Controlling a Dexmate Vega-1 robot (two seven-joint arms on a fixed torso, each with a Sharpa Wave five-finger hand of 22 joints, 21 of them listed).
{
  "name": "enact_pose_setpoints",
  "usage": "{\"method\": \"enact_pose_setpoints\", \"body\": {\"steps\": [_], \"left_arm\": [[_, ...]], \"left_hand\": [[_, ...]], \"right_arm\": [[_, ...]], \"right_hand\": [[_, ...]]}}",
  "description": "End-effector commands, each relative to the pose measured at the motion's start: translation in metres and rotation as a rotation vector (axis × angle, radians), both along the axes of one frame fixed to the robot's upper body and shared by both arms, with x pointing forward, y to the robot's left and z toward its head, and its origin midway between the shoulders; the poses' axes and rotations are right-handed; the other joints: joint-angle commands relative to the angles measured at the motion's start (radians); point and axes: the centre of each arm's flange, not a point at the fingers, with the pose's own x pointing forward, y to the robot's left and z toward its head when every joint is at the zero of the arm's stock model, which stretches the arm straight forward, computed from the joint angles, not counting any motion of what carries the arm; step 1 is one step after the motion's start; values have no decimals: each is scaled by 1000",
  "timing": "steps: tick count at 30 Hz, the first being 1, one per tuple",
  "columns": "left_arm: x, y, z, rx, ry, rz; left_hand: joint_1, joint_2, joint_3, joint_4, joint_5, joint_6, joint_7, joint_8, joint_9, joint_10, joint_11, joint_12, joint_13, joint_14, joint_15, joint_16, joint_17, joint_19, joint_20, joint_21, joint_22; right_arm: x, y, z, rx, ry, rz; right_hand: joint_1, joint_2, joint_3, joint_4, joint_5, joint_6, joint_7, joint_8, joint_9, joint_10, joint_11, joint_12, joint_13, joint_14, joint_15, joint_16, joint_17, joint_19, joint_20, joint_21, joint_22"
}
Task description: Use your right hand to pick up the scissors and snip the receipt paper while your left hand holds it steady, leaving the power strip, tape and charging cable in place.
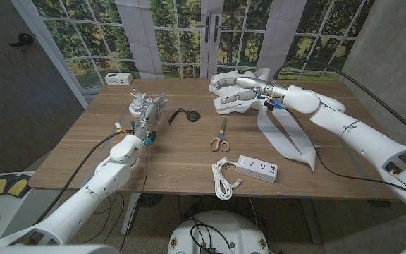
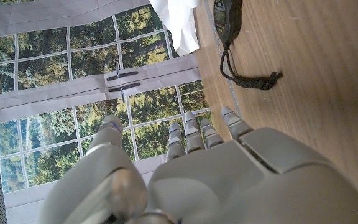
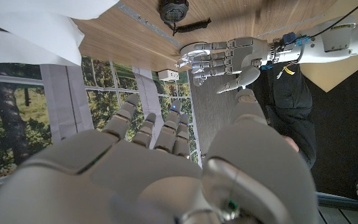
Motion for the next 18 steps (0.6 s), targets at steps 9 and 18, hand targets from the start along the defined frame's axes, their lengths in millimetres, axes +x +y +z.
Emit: {"method": "enact_pose_setpoints", "body": {"steps": [9,18], "left_arm": [[2,-7,-1,-4,3,1],[0,-8,-4,-14,3,6]], "left_hand": [[2,0,-3,0,6,11,1,1,5,3,3,1,5,13,0,3,2,0,-3,7,5],[2,0,-4,0,6,11,1,1,5,5,9,0,5,12,1,3,2,0,-2,7,5]], "right_arm": [[3,4,1,-37,-2,28],[5,4,2,-35,13,40]], "right_hand": [[29,4,10,-7,0,-2,-10,-7,2,2,-13,-11,2,-10,-68,-5,3,0,-2,2,2],[36,3,12,-7,-1,7,-12,-4,2,5,-14,-11,2,-11,-63,-5,3,-2,0,2,2]]}}
